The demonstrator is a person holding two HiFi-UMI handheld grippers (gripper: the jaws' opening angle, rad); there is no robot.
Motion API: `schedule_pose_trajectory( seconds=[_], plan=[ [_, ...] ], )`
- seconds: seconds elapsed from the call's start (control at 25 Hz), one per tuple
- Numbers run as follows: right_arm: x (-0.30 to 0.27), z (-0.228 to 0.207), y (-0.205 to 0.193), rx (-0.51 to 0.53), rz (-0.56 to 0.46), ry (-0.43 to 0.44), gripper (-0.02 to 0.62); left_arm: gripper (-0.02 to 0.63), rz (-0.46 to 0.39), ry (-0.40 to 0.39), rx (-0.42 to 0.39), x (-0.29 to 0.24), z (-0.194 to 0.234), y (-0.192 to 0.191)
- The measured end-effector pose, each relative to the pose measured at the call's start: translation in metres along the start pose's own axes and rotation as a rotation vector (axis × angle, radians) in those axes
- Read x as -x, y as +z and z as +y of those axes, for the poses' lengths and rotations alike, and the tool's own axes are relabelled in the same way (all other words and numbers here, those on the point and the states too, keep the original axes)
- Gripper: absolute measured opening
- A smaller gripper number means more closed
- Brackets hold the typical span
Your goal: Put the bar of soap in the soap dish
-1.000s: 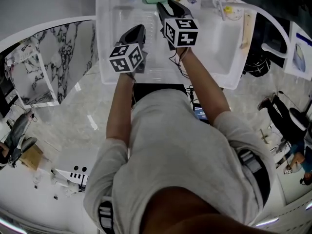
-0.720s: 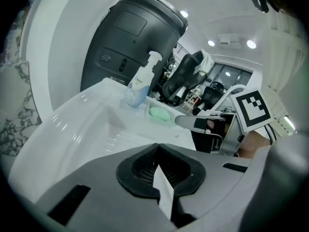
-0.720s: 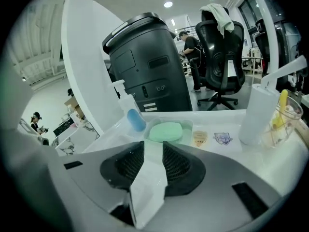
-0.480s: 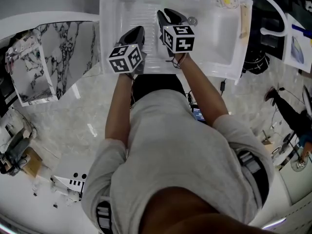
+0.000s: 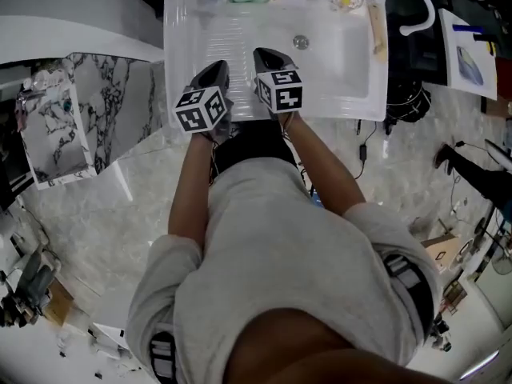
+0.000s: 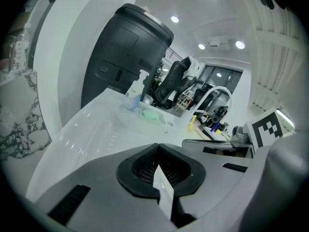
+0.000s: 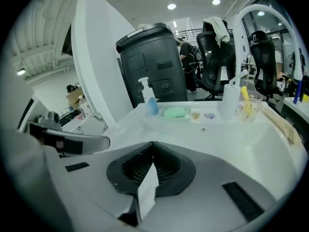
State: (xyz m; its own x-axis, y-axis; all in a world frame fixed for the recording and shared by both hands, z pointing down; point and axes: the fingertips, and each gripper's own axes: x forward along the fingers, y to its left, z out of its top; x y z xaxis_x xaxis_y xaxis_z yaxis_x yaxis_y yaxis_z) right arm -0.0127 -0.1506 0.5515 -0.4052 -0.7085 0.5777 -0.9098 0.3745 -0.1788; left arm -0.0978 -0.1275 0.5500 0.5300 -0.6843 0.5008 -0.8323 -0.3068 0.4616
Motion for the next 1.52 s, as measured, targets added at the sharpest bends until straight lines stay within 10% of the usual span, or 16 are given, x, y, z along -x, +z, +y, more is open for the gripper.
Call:
schedule_pose_trajectory(
  seconds=[0.52,1.52],
  plan=[
    [0.115,-0.012,0.011,0.069,-0.124,-0.123,0.0,0.018,-0.112,0.028,-0.162,0.055,-0.05,0.027],
    [0.27,-0.037,0.19,0.28,-0.575,-0.074,0.0,0.018,-0.546,0.098,-0.469,0.151,-0.204,0.187]
  ],
)
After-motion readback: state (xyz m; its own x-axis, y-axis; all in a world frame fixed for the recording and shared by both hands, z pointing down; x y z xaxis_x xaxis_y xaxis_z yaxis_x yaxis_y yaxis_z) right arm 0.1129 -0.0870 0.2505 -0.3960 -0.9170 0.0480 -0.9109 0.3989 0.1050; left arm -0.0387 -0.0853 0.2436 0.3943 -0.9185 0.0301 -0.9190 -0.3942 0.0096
